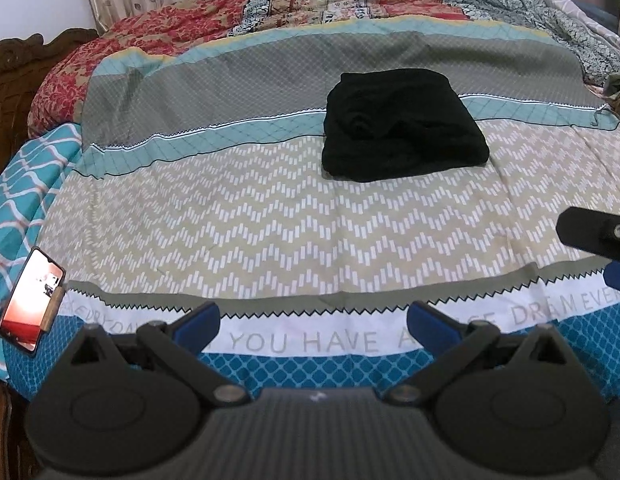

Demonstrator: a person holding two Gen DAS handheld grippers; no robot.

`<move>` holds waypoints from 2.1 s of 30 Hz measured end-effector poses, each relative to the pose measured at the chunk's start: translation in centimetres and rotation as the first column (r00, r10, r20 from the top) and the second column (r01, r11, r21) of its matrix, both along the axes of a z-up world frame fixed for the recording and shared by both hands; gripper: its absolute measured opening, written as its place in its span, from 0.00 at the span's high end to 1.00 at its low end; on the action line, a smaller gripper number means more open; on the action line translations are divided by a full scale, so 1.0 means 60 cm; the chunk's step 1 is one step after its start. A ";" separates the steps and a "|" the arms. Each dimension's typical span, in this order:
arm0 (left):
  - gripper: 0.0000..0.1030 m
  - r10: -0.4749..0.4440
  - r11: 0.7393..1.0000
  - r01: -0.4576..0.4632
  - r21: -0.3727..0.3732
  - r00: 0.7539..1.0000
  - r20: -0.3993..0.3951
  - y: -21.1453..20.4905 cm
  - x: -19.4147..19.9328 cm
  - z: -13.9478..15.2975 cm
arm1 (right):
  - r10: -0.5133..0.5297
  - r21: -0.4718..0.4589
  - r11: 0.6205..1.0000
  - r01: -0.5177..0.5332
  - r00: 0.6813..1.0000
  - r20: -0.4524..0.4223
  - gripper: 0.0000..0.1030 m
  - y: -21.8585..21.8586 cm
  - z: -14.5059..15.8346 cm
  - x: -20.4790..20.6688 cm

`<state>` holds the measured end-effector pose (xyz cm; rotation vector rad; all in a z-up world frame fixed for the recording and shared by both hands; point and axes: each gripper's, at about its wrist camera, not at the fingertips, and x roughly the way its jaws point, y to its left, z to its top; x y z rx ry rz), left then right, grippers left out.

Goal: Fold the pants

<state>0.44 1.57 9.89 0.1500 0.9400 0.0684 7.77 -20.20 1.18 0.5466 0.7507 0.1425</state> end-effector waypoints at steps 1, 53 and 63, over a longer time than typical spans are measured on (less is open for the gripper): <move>0.00 -0.001 1.000 0.001 0.002 1.000 0.002 0.000 0.001 0.000 | -0.001 0.000 1.000 0.001 1.000 0.000 0.08 0.000 0.001 0.001; 0.00 -0.014 0.999 0.011 0.030 0.997 0.081 0.000 -0.016 0.019 | -0.016 -0.040 0.999 0.019 0.998 0.065 0.08 0.008 0.016 -0.015; 0.00 -0.017 0.999 0.015 0.032 0.998 0.054 0.002 -0.014 0.007 | -0.007 -0.050 0.999 0.011 0.998 0.066 0.08 0.015 0.016 -0.017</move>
